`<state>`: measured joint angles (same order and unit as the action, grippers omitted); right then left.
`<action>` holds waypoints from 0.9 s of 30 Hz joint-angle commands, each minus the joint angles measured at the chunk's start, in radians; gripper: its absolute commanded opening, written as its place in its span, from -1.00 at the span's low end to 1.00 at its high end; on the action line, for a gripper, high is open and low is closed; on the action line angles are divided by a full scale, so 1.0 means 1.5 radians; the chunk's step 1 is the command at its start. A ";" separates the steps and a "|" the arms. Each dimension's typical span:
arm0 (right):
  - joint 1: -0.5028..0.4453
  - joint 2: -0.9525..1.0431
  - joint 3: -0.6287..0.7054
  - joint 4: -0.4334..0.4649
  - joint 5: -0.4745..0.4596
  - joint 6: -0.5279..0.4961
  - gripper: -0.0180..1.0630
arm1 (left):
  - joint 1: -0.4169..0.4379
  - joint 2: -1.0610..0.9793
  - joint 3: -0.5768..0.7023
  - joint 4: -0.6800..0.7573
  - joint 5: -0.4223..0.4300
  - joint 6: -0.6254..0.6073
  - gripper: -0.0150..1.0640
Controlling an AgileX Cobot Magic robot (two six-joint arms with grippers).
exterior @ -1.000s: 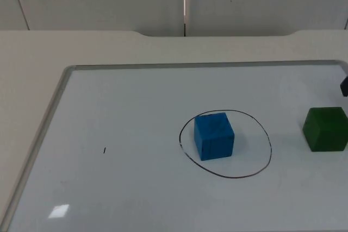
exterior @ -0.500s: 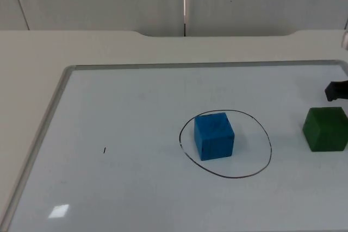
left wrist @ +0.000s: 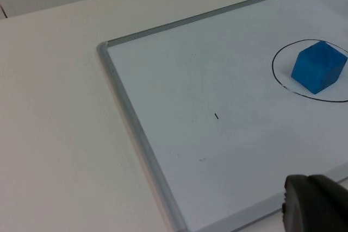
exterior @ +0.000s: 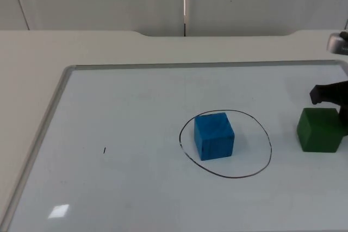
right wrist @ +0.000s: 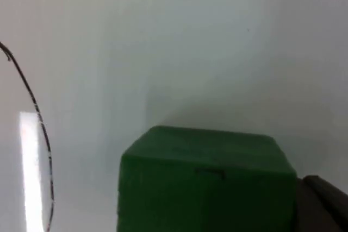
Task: Push the two cubes into the marked area.
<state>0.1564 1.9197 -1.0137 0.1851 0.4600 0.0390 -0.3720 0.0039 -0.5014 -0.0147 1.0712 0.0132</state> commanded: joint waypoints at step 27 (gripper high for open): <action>0.034 0.000 -0.003 0.001 -0.011 -0.003 -0.97 | 0.001 -0.003 0.003 0.003 0.002 0.000 -0.98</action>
<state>0.2000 1.9213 -1.0137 0.1910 0.4493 0.0432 -0.3720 0.0039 -0.5014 -0.0147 1.0712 0.0132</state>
